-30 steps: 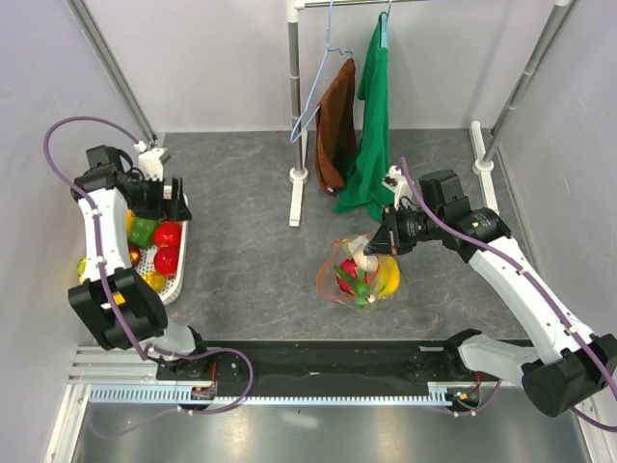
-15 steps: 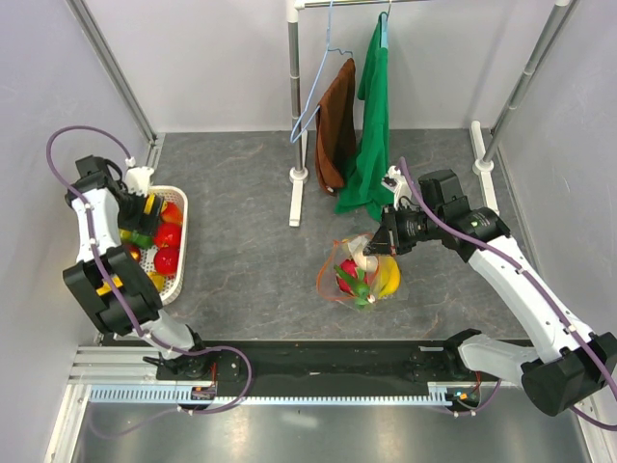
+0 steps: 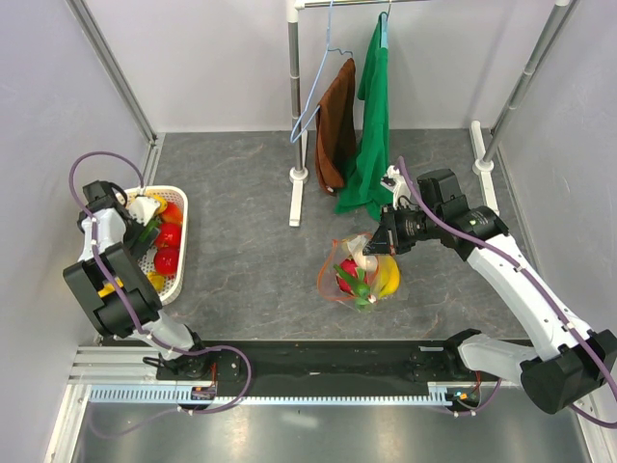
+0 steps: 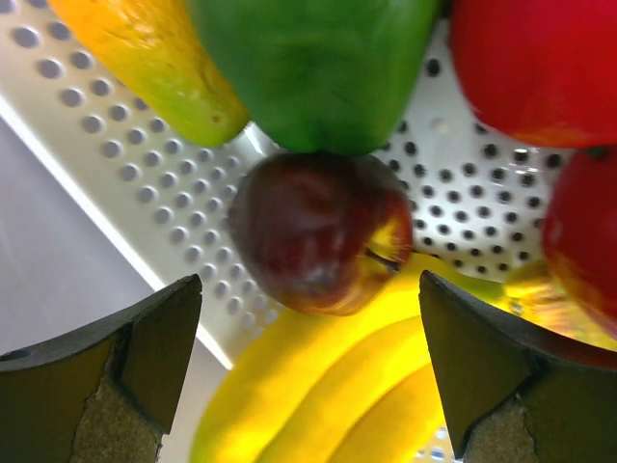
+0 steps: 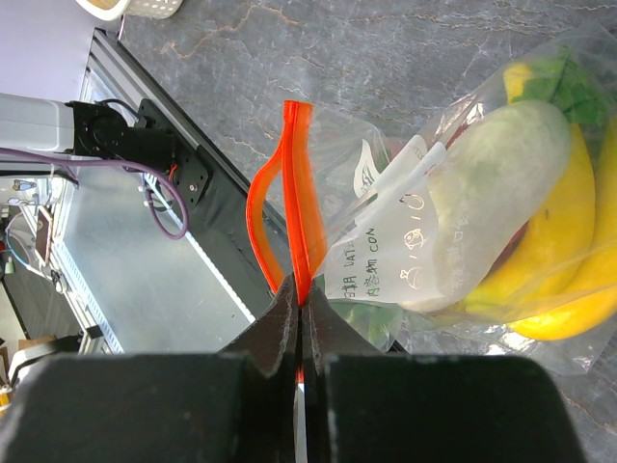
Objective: Place the food in the zip-top bag and seal the zipper
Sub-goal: Pick up the fake vegetable from the bin.
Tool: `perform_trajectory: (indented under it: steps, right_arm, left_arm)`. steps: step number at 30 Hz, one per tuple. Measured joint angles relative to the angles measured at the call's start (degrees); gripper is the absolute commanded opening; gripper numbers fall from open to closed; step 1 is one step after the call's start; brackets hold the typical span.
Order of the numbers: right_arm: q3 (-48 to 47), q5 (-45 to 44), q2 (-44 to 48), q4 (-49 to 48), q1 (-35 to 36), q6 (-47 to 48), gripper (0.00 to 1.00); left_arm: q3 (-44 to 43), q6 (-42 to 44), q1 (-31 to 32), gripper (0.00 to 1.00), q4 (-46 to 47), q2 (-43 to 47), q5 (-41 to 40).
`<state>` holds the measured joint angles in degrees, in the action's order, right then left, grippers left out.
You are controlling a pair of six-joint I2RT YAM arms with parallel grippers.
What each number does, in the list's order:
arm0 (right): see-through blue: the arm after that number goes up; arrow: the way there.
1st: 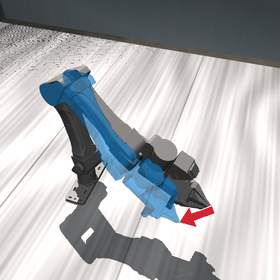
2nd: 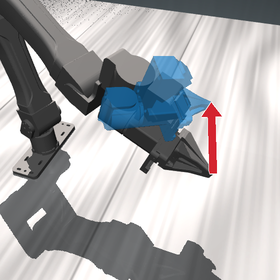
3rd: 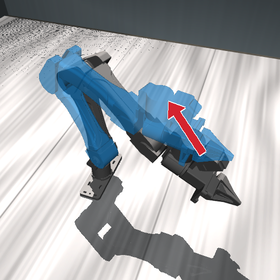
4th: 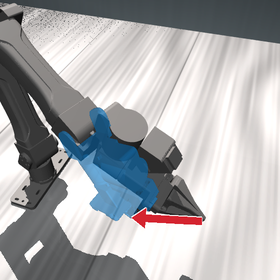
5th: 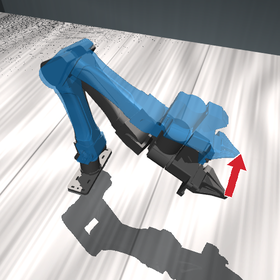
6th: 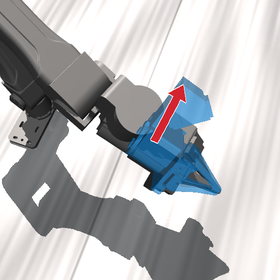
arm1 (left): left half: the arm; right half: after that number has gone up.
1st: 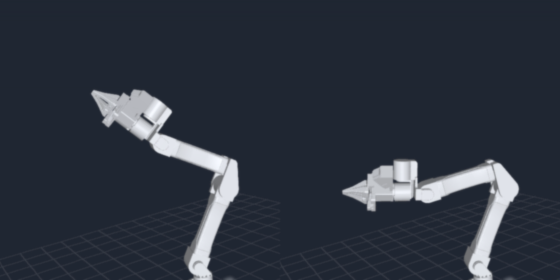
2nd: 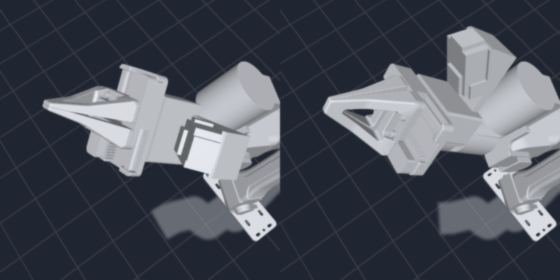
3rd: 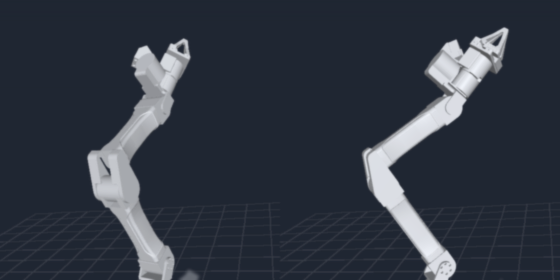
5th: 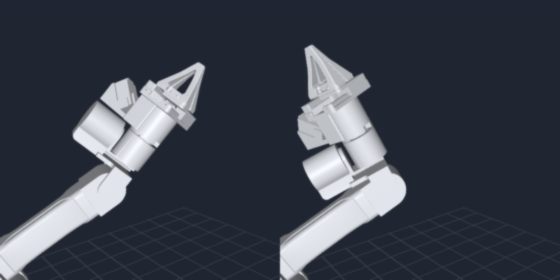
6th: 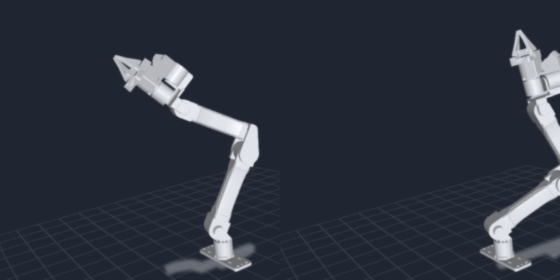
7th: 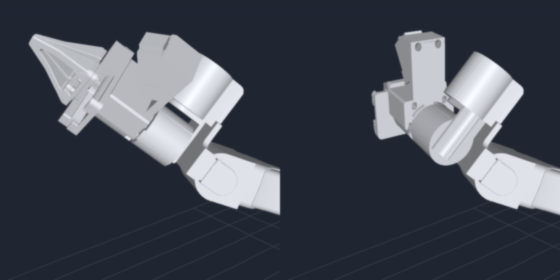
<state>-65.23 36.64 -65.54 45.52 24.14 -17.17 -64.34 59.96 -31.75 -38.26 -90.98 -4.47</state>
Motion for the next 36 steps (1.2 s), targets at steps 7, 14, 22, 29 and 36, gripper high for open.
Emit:
perform_trajectory:
  steps: [7,14,22,29,36]
  right_arm:
    - [0.0,0.0,0.0,0.0,0.0,0.0,0.0]
    - [0.0,0.0,0.0,0.0,0.0,0.0,0.0]
    - [-0.1,0.0,-0.2,0.0,0.0,0.0,0.0]
    - [-0.1,0.0,-0.2,0.0,0.0,0.0,0.0]
    - [-0.1,0.0,-0.2,0.0,0.0,0.0,0.0]
  left_arm:
    - [1.2,3.5,0.0,1.0,4.4,-0.9,-1.8]
    - [4.0,5.0,0.0,1.0,5.8,-2.0,-2.5]
    - [4.4,5.3,0.0,0.99,6.6,-3.1,-3.2]
    - [4.2,5.4,0.1,1.0,6.6,-3.3,-2.9]
    - [1.1,5.3,0.4,0.85,4.2,-5.7,-2.3]
